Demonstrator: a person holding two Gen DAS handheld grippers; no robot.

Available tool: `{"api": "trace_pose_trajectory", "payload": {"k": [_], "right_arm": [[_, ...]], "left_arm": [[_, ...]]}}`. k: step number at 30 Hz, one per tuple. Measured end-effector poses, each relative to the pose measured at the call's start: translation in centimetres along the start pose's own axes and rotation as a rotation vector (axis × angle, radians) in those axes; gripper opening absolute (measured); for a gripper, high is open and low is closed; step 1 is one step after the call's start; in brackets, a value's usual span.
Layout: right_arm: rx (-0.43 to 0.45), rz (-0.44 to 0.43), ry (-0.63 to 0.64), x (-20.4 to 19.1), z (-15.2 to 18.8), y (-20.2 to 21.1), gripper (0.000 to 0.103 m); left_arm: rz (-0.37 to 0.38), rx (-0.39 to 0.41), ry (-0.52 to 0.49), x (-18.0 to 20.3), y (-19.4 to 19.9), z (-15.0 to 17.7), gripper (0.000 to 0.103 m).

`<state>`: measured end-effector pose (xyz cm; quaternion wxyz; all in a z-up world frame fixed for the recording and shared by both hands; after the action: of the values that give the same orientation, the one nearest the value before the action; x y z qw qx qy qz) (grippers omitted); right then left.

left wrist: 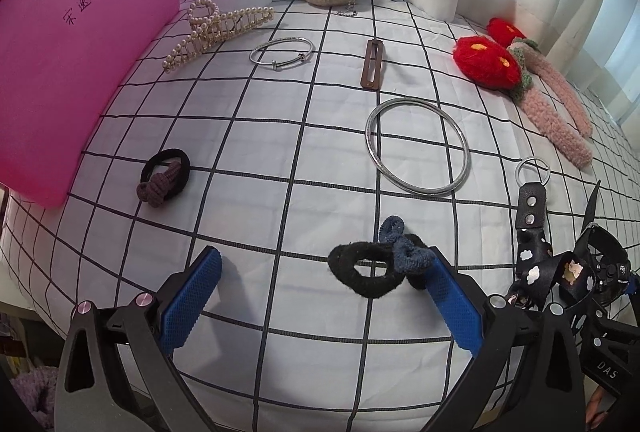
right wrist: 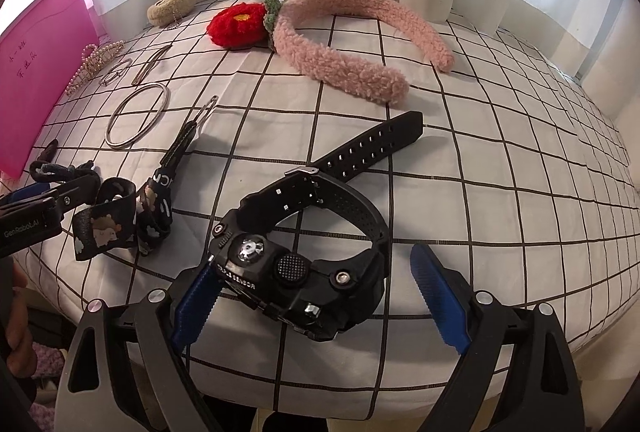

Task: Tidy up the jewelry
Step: 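Grasp the dark blue hair tie with the left tool while the right tool grasps the black watch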

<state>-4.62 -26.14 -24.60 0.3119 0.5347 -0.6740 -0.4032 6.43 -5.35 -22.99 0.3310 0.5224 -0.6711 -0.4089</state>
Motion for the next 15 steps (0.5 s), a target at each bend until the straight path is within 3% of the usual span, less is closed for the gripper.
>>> {"api": "trace_pose_trajectory", "payload": {"k": [2,10,15], "right_arm": [[-0.001,0.001,-0.008,0.28,-0.04,-0.24,0.094],[0.000,0.002,0.003,0.11,-0.46,-0.39,0.094],[0.008,-0.020,0.011,-0.12,-0.54,-0.30,0.093]], "left_arm": [[-0.002,0.010,0.002,0.03,0.01,0.08,0.098],[0.006,-0.008,0.005,0.26,-0.29,-0.21,0.096],[0.024,0.009,-0.017,0.79,0.28,-0.26,0.081]]}}
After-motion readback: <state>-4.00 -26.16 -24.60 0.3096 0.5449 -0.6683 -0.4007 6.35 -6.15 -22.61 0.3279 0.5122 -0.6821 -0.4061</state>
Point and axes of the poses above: each gripper's, at about its wrist camera, not at the fingertips, and y roughly against the way its jaws point, x to its right, z to its underside, the point moved 9 cm from there along -y, roughly the way its jaws point
